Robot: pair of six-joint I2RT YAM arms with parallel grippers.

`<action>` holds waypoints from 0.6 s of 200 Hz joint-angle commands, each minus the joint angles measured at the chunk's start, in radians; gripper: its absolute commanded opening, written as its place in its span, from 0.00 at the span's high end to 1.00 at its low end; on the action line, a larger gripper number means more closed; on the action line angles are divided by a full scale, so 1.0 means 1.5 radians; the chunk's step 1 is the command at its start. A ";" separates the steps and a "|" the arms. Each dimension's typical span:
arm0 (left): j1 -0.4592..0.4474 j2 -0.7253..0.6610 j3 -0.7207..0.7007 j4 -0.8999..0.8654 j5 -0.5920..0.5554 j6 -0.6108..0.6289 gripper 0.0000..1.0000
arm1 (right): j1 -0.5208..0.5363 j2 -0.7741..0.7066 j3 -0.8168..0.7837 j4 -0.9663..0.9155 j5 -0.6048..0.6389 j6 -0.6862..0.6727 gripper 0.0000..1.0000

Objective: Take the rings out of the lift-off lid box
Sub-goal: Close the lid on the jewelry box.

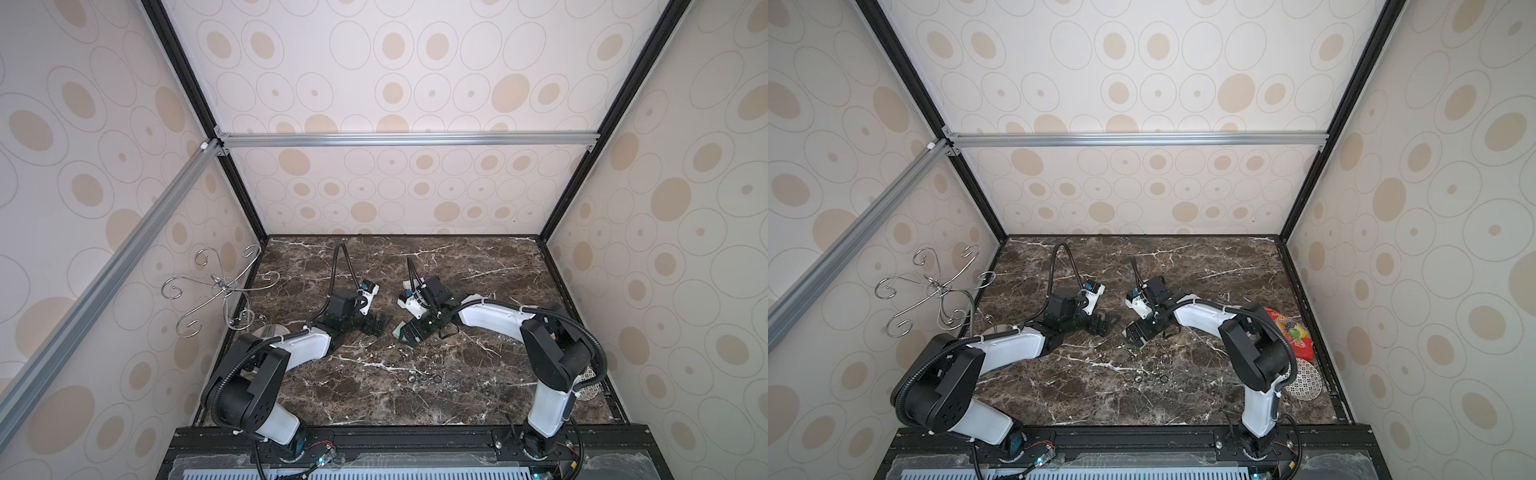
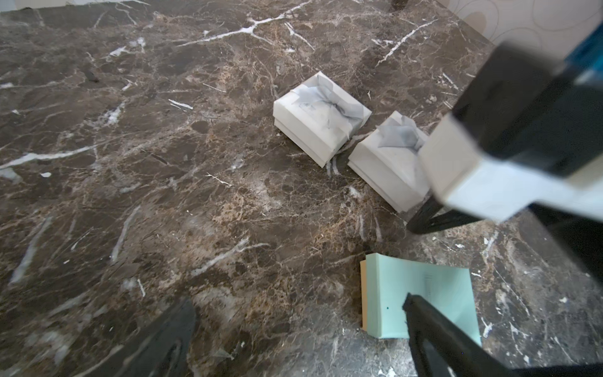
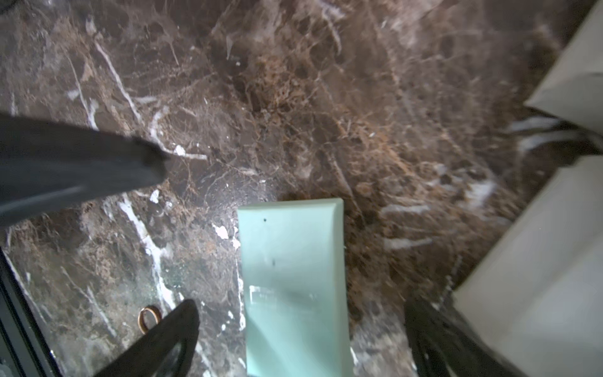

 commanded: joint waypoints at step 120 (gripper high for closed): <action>-0.072 0.105 0.065 0.014 -0.041 0.019 0.00 | 0.021 -0.099 -0.057 -0.064 0.296 0.216 0.00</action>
